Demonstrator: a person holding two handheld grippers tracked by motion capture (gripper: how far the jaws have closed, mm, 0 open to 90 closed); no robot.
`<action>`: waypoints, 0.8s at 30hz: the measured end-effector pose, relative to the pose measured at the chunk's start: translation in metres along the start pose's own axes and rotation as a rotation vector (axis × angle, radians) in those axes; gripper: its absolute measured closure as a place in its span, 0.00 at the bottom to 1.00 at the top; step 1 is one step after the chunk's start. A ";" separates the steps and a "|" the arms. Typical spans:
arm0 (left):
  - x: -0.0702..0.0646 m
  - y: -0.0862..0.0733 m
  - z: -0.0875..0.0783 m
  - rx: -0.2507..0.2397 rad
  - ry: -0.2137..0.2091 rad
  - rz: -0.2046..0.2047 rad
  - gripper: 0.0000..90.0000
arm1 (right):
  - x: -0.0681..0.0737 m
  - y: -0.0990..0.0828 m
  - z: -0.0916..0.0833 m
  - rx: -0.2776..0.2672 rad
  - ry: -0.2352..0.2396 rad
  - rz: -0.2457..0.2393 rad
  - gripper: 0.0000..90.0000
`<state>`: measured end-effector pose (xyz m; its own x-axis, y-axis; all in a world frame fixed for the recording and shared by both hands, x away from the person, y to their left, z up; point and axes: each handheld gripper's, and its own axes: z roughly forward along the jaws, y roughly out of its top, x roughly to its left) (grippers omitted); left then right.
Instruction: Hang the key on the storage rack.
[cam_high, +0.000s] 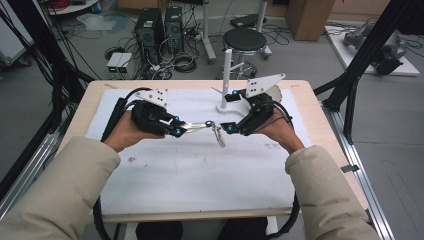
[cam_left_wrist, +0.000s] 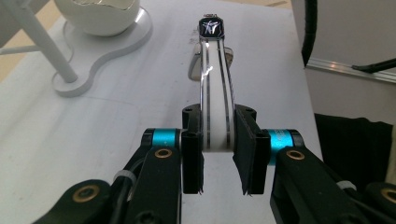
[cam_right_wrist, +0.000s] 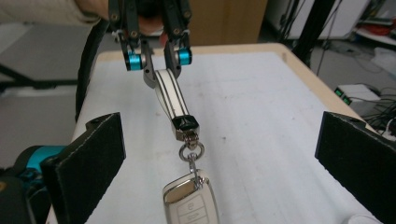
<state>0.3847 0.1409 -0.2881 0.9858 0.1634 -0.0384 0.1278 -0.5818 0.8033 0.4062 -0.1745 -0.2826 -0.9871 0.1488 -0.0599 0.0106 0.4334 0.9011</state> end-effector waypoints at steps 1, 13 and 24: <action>0.000 0.001 0.001 -0.007 -0.008 -0.005 0.82 | 0.000 0.001 0.002 0.013 0.016 0.002 0.05; 0.001 0.006 0.000 -0.010 -0.033 0.018 0.82 | 0.000 0.006 0.024 0.126 0.125 -0.038 0.22; -0.003 0.007 0.007 0.041 -0.036 0.041 0.82 | 0.006 0.009 0.038 0.264 0.176 -0.120 0.44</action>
<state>0.3837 0.1307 -0.2865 0.9935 0.1100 -0.0281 0.0906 -0.6195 0.7797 0.4064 -0.1365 -0.2914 -0.9960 -0.0634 -0.0632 -0.0894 0.6574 0.7483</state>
